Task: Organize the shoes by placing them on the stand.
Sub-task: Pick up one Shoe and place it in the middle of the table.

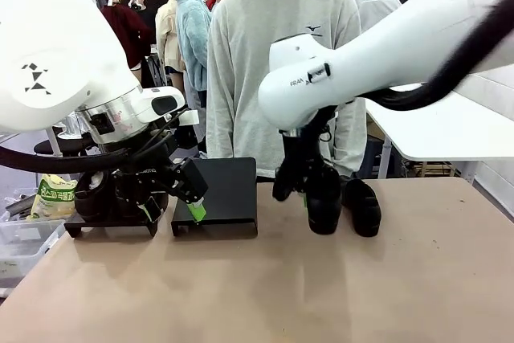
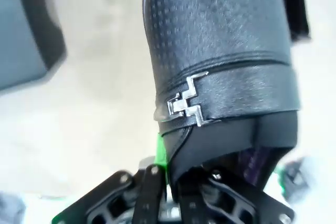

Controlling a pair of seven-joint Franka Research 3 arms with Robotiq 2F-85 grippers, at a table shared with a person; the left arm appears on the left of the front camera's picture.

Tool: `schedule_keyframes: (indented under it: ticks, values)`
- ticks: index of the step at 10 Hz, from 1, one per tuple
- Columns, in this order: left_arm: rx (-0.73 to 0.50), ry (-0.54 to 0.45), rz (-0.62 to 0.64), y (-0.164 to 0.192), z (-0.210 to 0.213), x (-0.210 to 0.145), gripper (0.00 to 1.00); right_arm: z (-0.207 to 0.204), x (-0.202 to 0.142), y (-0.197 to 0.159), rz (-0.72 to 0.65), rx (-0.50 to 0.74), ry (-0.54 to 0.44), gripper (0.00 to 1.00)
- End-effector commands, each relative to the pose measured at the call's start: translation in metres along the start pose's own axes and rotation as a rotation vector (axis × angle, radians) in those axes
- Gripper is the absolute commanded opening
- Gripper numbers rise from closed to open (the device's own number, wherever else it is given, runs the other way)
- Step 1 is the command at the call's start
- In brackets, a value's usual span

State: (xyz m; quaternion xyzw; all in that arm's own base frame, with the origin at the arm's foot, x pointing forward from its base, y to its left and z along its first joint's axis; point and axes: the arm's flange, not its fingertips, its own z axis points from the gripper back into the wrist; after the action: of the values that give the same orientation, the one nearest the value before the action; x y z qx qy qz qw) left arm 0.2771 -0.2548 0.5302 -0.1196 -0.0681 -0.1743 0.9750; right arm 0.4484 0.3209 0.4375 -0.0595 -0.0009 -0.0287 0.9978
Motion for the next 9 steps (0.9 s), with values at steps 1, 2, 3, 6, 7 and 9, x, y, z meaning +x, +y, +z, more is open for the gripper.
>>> schedule_keyframes:
  ticks: [1,2,3,6,7,9]
  values:
    - [-0.015,0.008,-0.003,0.001,0.001,0.0,1.0,-0.017,-0.049,0.003,0.096,0.035,0.059,0.0]
    - [-0.015,0.008,-0.003,0.001,0.001,0.0,1.0,-0.024,-0.061,0.007,0.192,0.081,0.077,0.0]
    - [-0.015,0.008,-0.003,0.001,0.001,0.0,1.0,-0.032,-0.069,0.012,0.255,0.106,0.106,0.0]
    - [-0.015,0.008,-0.003,0.001,0.001,0.0,1.0,-0.047,-0.086,0.02,0.369,0.148,0.211,0.0]
    - [-0.015,0.008,-0.003,0.001,0.001,0.0,1.0,-0.053,-0.083,0.021,0.408,0.201,0.246,0.0]
    - [-0.015,0.008,-0.003,0.001,0.001,0.0,1.0,-0.061,-0.073,0.026,0.445,0.303,0.298,0.0]
